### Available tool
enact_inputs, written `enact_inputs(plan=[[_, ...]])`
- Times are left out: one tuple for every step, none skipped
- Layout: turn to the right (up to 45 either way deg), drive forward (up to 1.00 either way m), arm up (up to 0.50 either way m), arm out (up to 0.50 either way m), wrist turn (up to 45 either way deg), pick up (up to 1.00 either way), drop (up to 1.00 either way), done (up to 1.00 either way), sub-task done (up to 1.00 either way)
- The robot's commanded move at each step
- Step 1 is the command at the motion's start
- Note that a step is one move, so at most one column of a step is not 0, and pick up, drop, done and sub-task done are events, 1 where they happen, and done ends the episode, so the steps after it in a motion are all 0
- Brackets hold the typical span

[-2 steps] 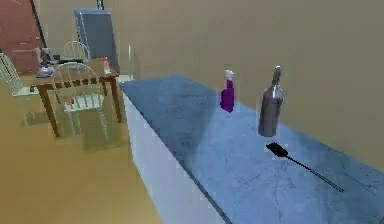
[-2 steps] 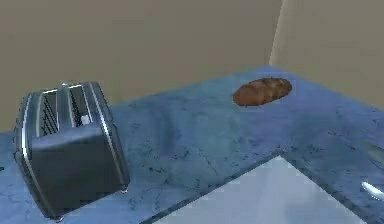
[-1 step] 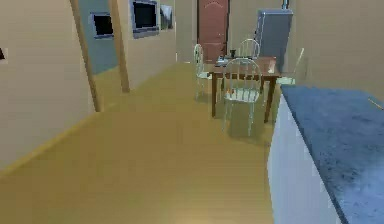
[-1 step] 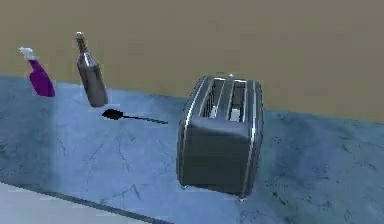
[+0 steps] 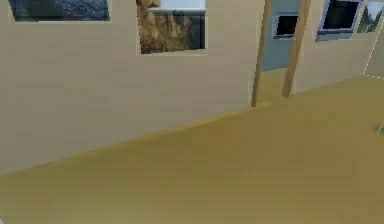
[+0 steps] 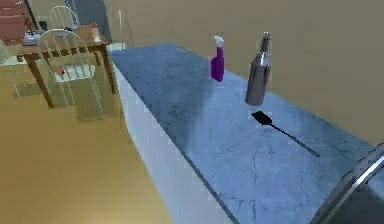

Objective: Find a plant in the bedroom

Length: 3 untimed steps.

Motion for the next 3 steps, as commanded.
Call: enact_inputs(plan=[[-30.0,0.0,0.0,0.0,0.0,0.0,0.0,0.0,0.0],[0.0,0.2,0.0,0.0,0.0,0.0,0.0,0.0,0.0],[45.0,0.0,0.0,0.0,0.0,0.0,0.0,0.0,0.0]])
